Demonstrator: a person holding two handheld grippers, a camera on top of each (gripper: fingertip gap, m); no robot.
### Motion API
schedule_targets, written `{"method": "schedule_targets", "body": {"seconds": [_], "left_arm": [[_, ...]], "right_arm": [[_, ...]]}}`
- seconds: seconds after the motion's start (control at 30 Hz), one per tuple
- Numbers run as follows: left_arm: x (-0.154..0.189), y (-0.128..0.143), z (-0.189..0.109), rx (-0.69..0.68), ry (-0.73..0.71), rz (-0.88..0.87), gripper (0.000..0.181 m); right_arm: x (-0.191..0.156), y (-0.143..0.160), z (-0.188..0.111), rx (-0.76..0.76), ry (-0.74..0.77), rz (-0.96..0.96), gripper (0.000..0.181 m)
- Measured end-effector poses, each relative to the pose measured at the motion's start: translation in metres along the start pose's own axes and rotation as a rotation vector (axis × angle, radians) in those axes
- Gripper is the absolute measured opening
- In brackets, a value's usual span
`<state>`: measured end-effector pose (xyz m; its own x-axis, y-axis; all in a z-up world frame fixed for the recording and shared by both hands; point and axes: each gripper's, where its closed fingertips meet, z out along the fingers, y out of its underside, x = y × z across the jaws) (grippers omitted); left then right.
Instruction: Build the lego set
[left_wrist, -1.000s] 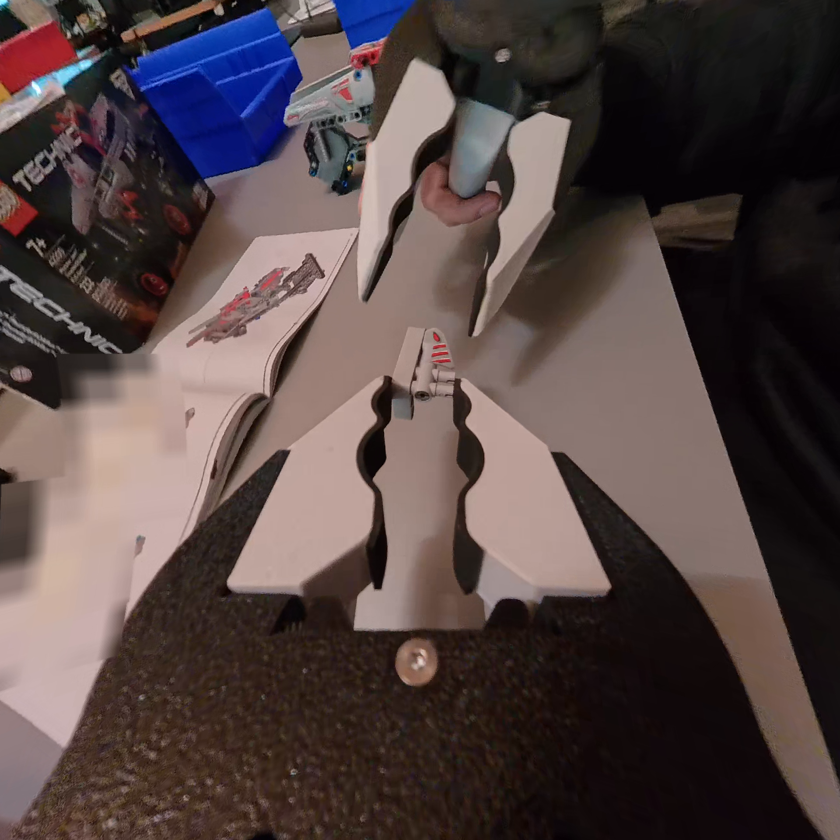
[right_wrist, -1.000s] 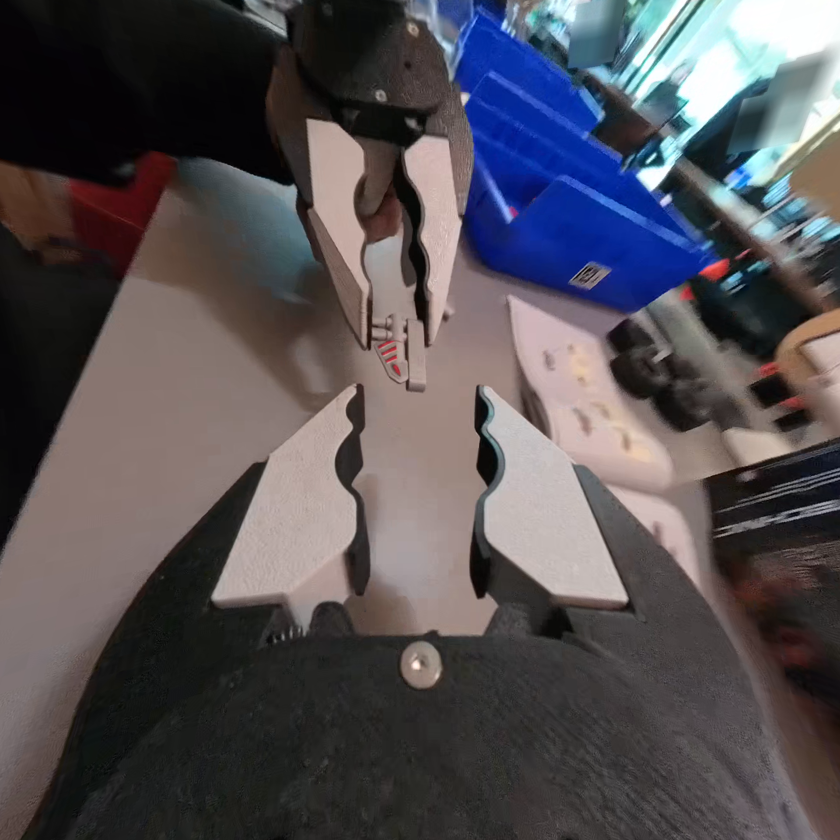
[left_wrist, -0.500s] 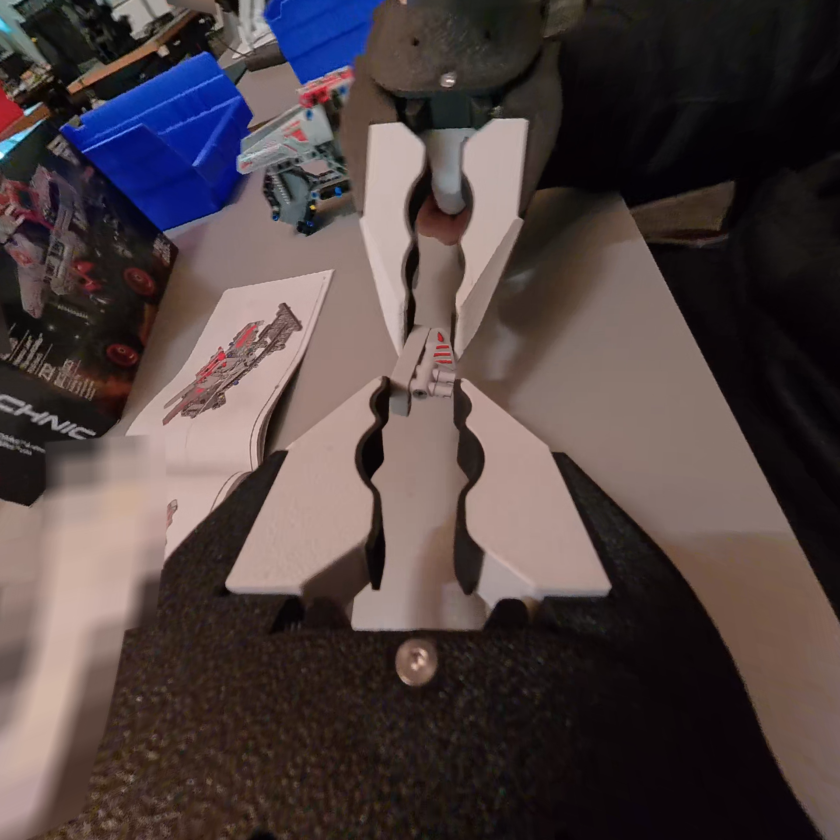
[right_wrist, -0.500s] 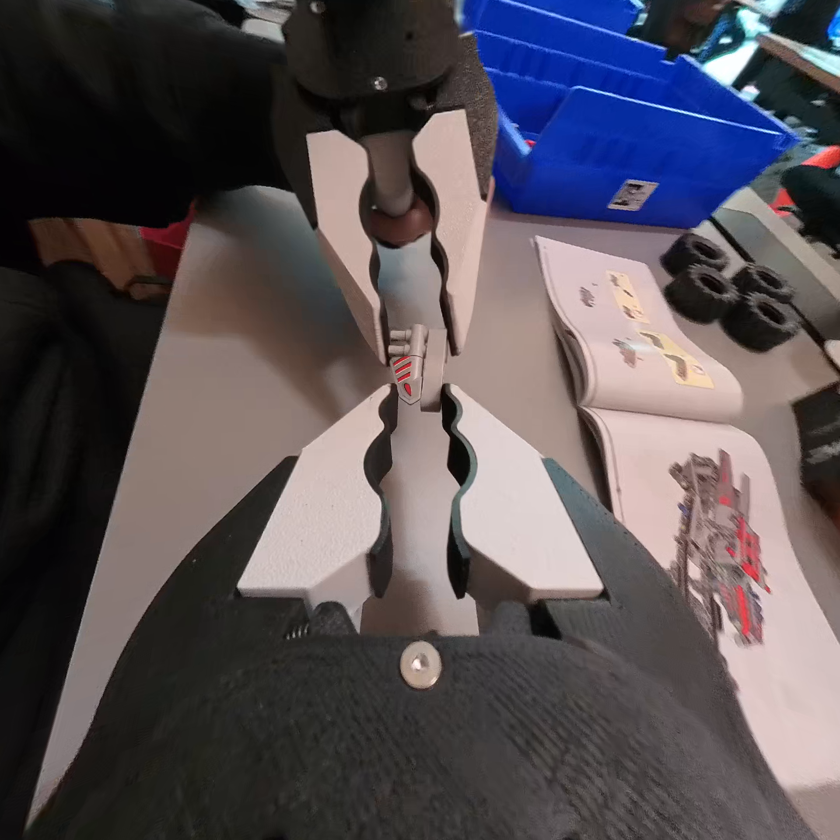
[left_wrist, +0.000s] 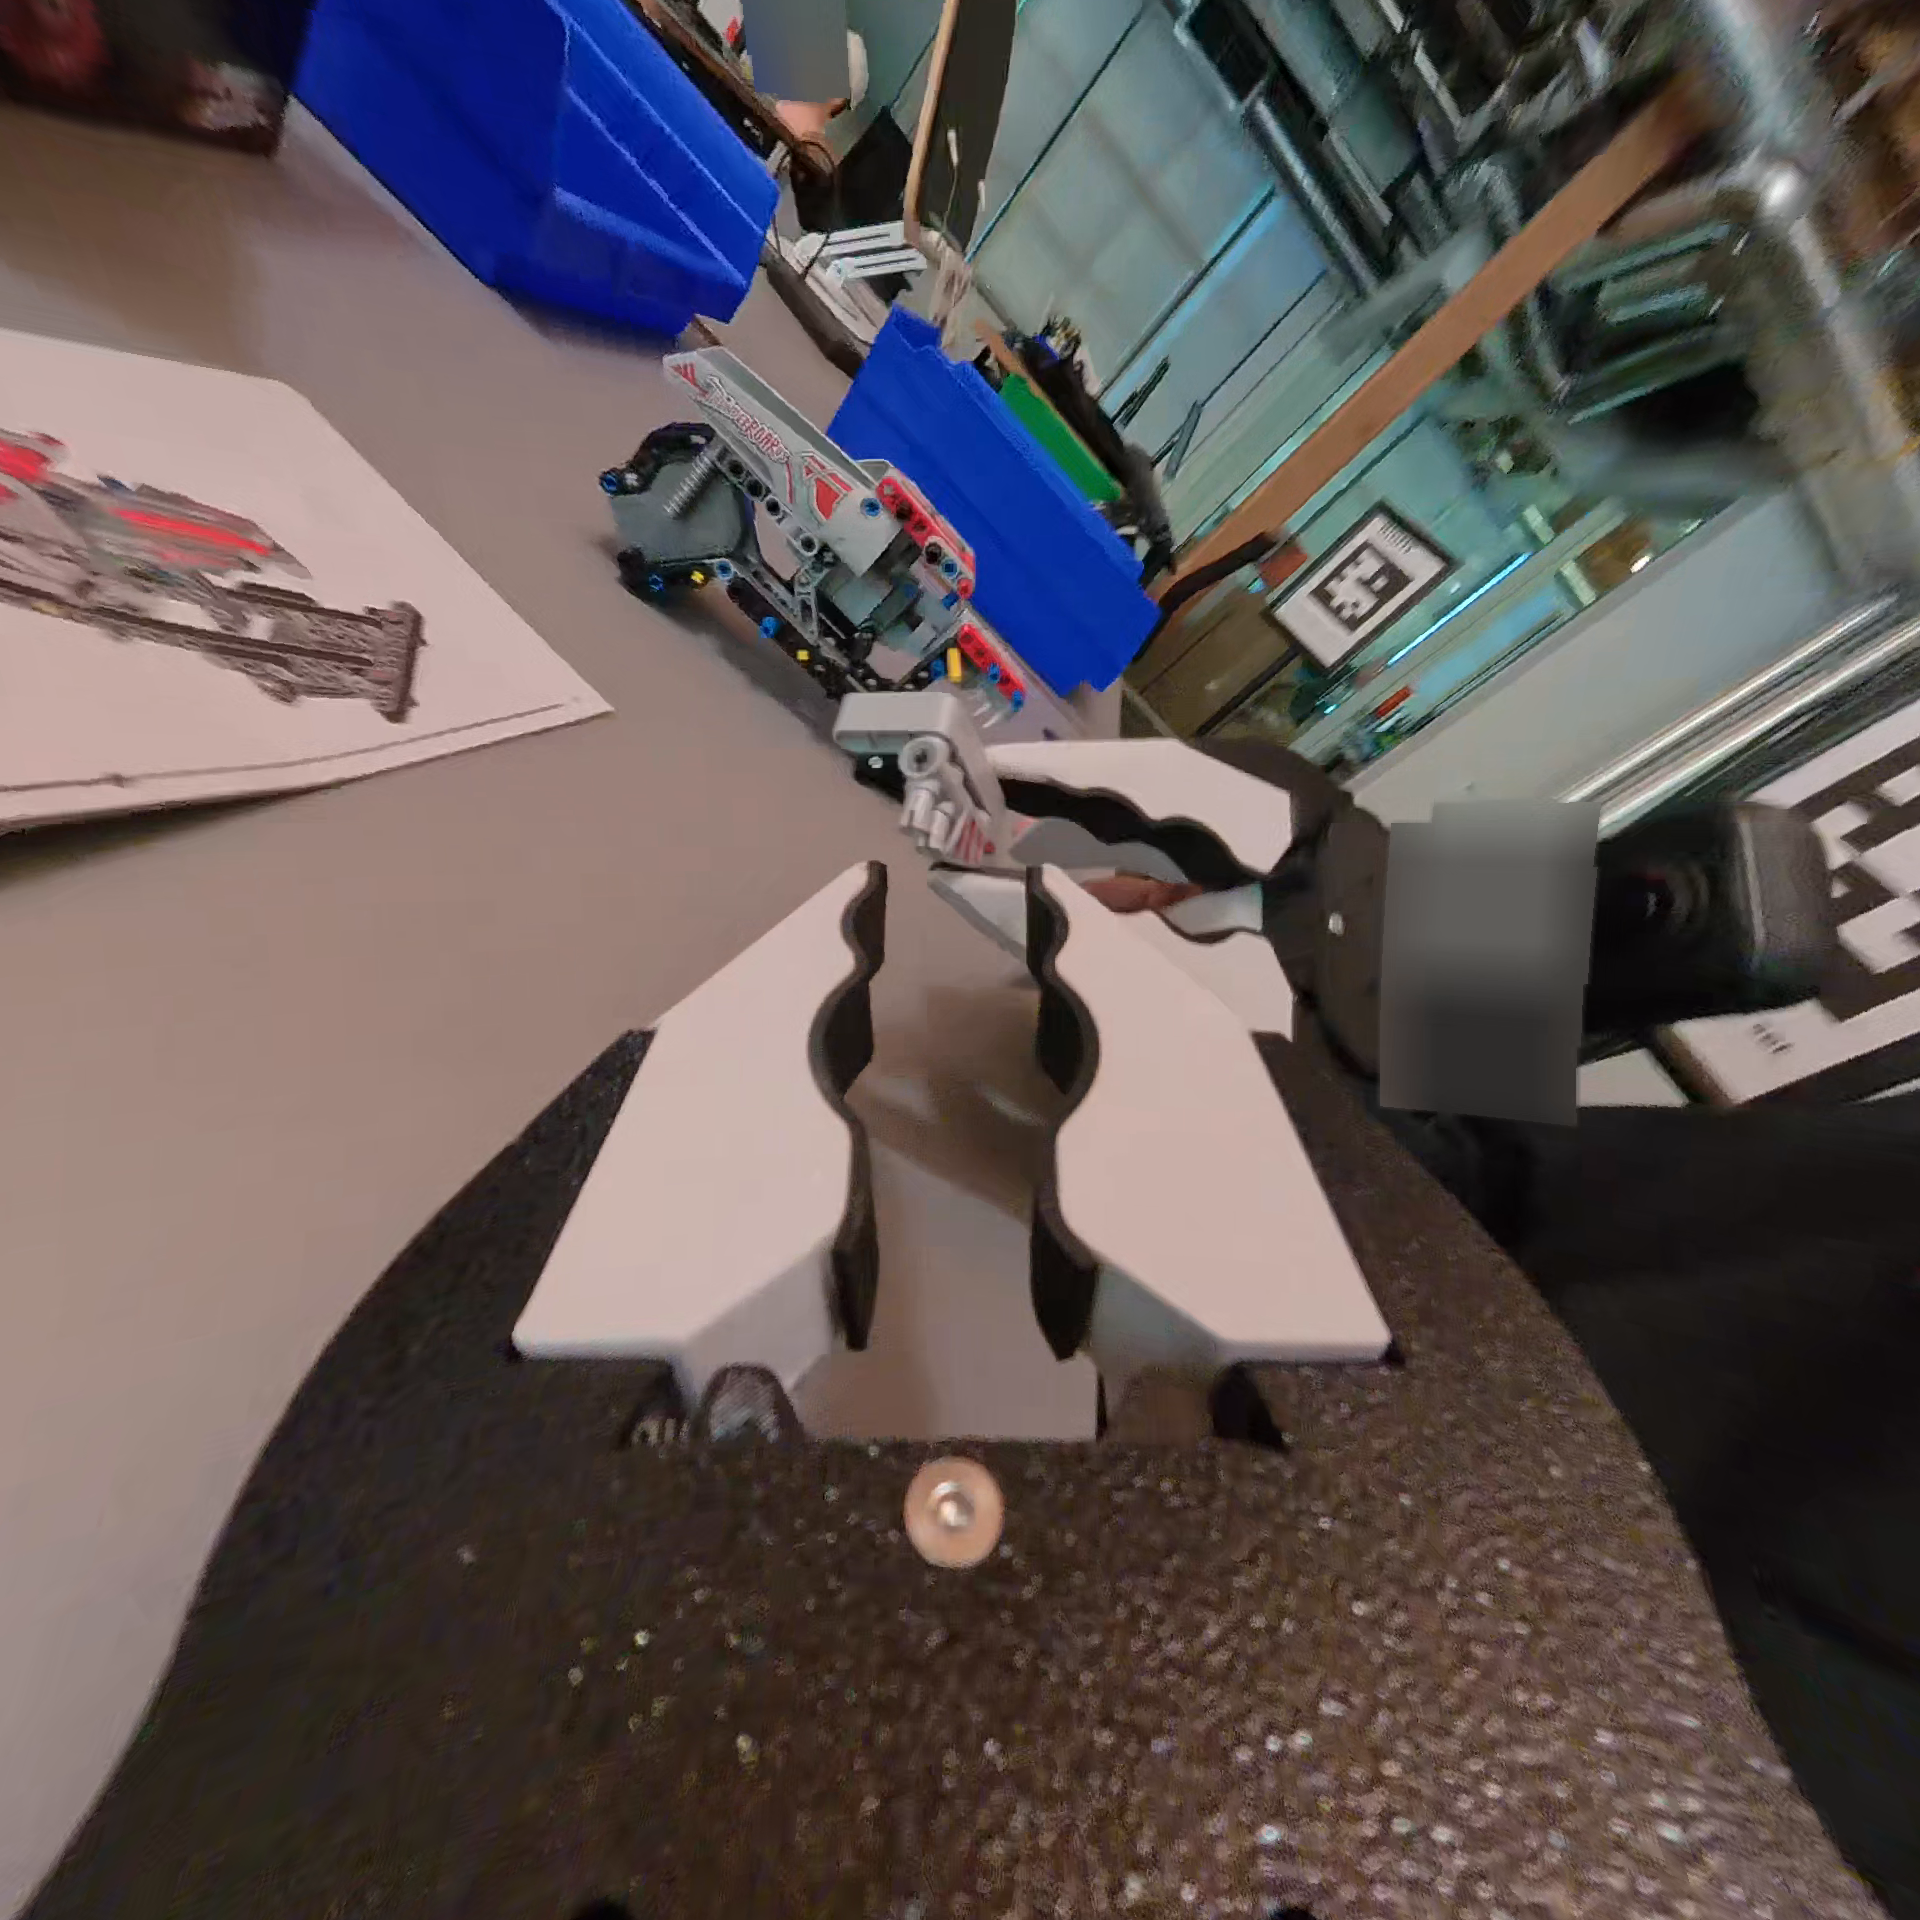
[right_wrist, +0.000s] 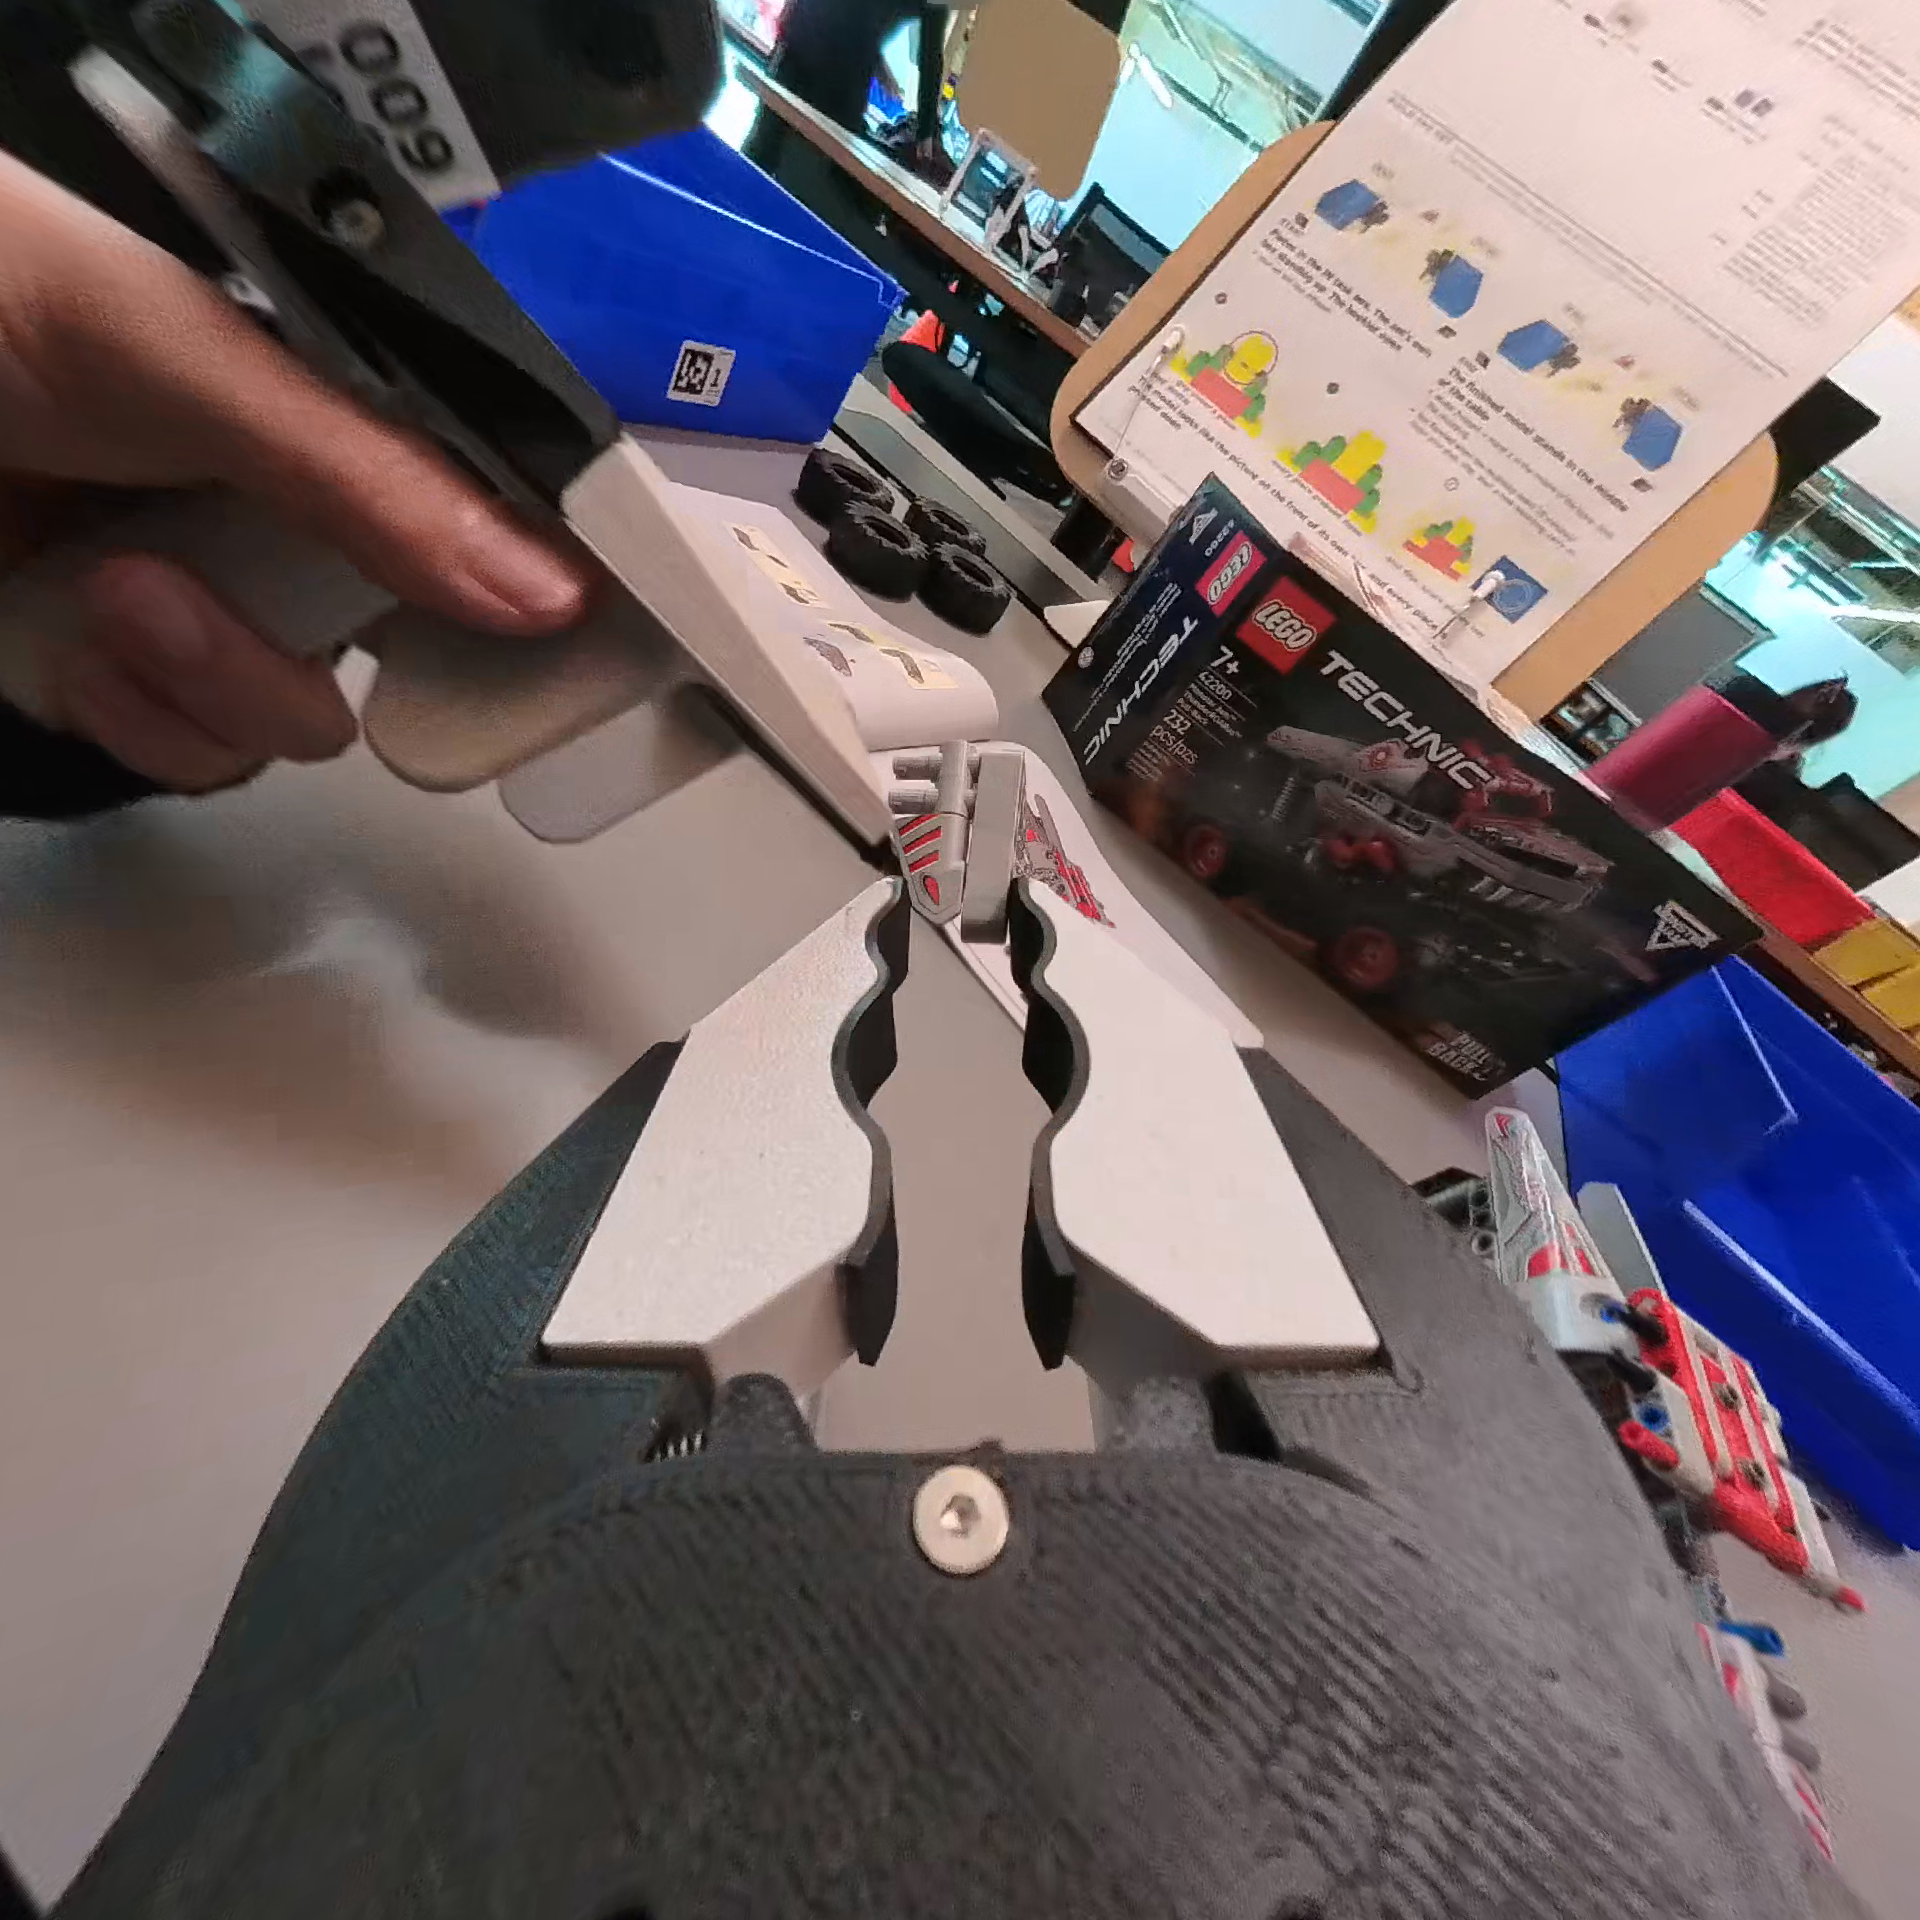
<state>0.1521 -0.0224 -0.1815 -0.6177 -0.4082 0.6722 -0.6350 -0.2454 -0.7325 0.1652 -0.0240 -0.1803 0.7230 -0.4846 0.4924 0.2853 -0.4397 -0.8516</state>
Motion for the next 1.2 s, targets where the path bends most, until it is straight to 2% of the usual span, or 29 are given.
{"method": "schedule_targets", "body": {"seconds": [0.1, 0.2, 0.43, 0.57, 0.7, 0.8, 0.87, 0.93, 1.0, 1.03, 1.07, 1.1, 1.2], "left_arm": [[0.007, 0.003, 0.015, 0.003, 0.062, -0.065, 0.018], [0.007, 0.0, 0.024, 0.038, 0.073, -0.085, 0.002], [0.01, -0.002, 0.043, 0.054, 0.158, -0.219, 0.007], [0.015, 0.0, 0.056, 0.017, 0.158, -0.151, 0.002], [0.015, 0.004, 0.068, -0.042, 0.157, -0.13, 0.001], [0.015, 0.006, 0.072, -0.077, 0.177, -0.169, 0.001], [0.016, 0.011, 0.077, -0.114, 0.194, -0.19, 0.001], [0.016, 0.013, 0.083, -0.137, 0.213, -0.221, 0.001], [0.019, 0.016, 0.09, -0.158, 0.253, -0.264, 0.001], [0.019, 0.017, 0.094, -0.167, 0.261, -0.277, 0.001], [0.019, 0.019, 0.096, -0.178, 0.265, -0.283, 0.001], [0.019, 0.022, 0.098, -0.189, 0.266, -0.284, 0.001], [0.017, 0.027, 0.102, -0.22, 0.263, -0.266, 0.001]], "right_arm": [[0.005, 0.007, -0.006, -0.022, 0.008, 0.022, 0.018], [0.01, 0.011, -0.011, -0.018, -0.003, 0.074, 0.017], [0.022, 0.022, -0.02, -0.049, -0.014, 0.106, 0.017], [0.032, 0.028, -0.029, -0.089, 0.009, 0.106, 0.018], [0.043, 0.035, -0.053, -0.107, -0.087, 0.132, 0.022], [0.096, 0.041, -0.092, -0.101, -0.035, 0.306, 0.027], [0.143, 0.072, -0.114, -0.17, 0.037, 0.472, 0.033], [0.166, 0.107, -0.121, -0.221, -0.033, 0.708, 0.054], [0.166, 0.118, -0.117, -0.18, -0.244, 0.985, 0.047], [0.166, 0.123, -0.115, -0.173, -0.328, 1.081, 0.036], [0.164, 0.13, -0.112, -0.187, -0.384, 1.136, 0.034], [0.16, 0.134, -0.109, -0.203, -0.432, 1.177, 0.042], [0.147, 0.132, -0.102, -0.213, -0.593, 1.267, 0.047]]}}
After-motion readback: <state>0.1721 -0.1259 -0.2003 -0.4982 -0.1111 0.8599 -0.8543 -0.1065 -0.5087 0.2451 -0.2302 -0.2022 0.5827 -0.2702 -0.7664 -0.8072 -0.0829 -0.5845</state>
